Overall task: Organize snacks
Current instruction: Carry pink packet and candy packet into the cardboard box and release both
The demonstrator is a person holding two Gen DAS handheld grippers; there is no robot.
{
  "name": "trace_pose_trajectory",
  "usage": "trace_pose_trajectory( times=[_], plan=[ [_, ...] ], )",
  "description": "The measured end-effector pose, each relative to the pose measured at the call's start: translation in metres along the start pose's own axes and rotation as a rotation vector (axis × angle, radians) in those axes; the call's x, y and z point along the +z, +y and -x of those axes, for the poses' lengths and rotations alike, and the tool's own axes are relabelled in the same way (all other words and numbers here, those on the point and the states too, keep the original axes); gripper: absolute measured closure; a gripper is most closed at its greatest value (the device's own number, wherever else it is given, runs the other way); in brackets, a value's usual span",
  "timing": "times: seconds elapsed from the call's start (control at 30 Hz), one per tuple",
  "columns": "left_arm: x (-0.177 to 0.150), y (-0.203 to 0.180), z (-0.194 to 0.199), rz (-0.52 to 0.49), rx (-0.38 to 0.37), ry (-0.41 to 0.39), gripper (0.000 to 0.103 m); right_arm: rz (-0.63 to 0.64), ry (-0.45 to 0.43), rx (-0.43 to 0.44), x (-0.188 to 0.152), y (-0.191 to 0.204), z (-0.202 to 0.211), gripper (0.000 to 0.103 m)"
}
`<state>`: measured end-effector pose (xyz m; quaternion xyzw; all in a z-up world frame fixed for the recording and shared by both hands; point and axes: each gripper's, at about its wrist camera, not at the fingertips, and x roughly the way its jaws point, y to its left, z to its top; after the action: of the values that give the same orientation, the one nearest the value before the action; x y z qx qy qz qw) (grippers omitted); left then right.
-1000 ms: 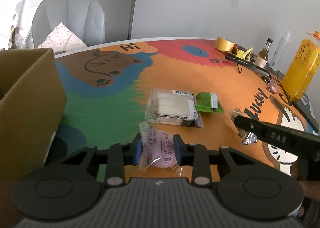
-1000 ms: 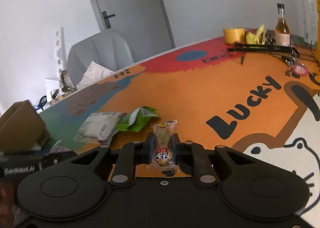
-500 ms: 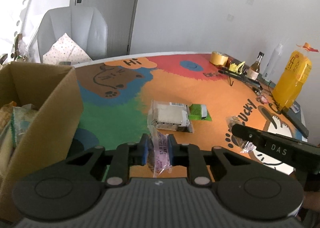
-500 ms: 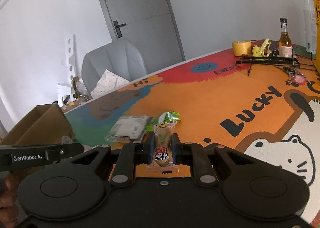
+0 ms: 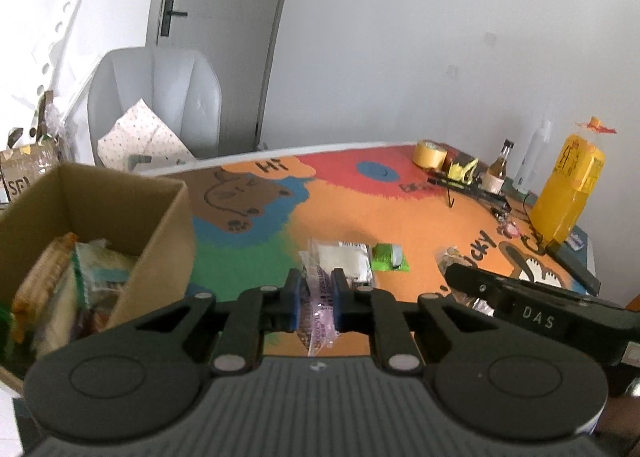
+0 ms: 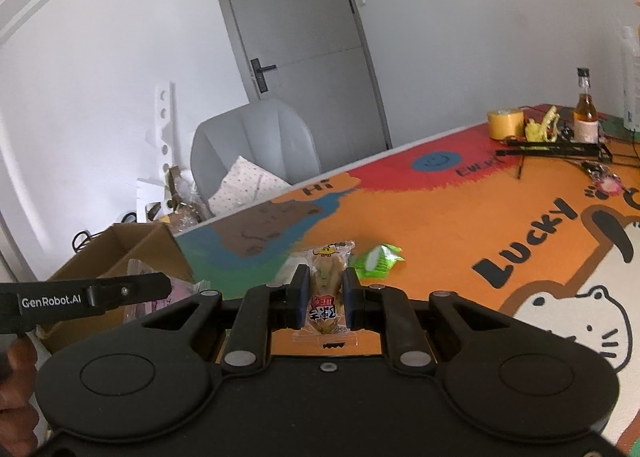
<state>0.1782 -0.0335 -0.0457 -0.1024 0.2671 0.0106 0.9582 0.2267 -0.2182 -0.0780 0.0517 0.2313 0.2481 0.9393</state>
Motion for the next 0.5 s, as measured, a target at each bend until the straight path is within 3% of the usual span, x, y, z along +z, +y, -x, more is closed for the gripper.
trace_pose_trajectory(
  times=[0.5],
  plan=[
    [0.018,0.035,0.041,0.017,0.053,-0.095,0.089,0.051,-0.026,0.085,0.016,0.048,-0.008,0.087]
  ],
)
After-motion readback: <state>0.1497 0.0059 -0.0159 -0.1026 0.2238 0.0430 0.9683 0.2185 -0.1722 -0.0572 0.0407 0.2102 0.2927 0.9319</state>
